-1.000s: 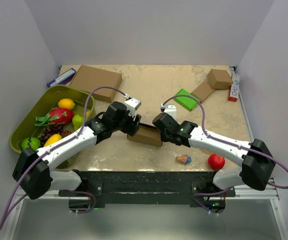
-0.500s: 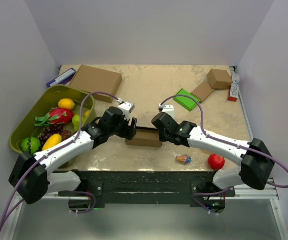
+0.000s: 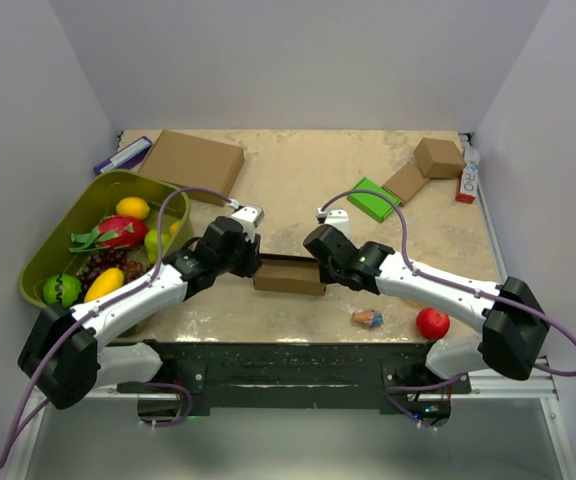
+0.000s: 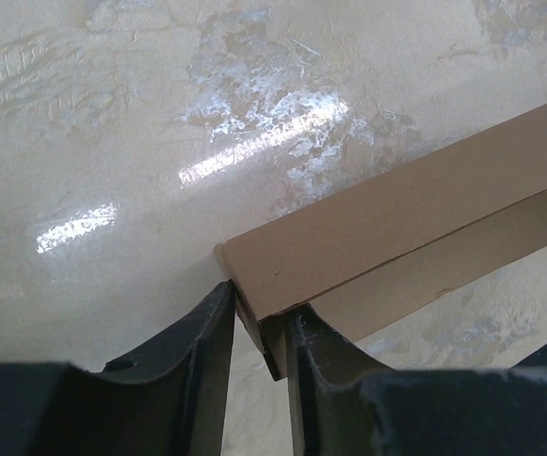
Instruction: Fold the paper box
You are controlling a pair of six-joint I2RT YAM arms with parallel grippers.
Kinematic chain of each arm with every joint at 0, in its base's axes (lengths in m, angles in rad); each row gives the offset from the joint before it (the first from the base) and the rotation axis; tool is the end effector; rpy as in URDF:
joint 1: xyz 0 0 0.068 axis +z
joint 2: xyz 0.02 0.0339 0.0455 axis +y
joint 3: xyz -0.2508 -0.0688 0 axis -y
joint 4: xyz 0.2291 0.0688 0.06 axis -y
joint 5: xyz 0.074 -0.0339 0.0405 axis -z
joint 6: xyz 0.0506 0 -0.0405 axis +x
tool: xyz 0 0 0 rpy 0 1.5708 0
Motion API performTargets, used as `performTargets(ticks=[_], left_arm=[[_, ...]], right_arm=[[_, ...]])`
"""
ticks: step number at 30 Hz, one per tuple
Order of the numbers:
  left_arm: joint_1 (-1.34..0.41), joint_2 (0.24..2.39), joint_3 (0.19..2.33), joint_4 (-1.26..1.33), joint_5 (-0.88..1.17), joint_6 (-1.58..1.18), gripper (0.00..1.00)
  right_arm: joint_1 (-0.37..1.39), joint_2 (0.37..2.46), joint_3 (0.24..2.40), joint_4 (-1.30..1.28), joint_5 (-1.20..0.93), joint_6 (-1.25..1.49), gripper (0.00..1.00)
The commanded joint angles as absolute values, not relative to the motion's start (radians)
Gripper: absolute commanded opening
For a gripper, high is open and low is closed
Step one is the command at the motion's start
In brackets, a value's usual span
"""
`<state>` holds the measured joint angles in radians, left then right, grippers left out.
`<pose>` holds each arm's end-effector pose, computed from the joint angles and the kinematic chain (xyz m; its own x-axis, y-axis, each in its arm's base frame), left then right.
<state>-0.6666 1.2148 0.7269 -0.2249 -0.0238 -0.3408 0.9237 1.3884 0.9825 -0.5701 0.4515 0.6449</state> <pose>0.2030 -0.1582 0.2127 -0.6863 0.1148 -0.7182 0.3975 0.8862 -0.2382 0.1838 0.2066 0.2258 -0.7420 -0.0848 -0.6650 -0.1558 0.9866 0.0480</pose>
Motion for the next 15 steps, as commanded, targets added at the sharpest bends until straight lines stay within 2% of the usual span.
performTargets(ticks=[1,6,15], left_arm=[[-0.667,1.215,0.729,-0.204,-0.005,-0.331,0.29],[-0.669,1.229,0.745,-0.225,-0.005,-0.316,0.25],[-0.669,1.244,0.756,-0.232,-0.009,-0.31,0.09]], right_arm=[[0.928,1.365,1.041,-0.594,0.434,0.632,0.04],[0.928,1.348,1.052,-0.592,0.425,0.627,0.06],[0.928,1.365,1.042,-0.578,0.411,0.634,0.04]])
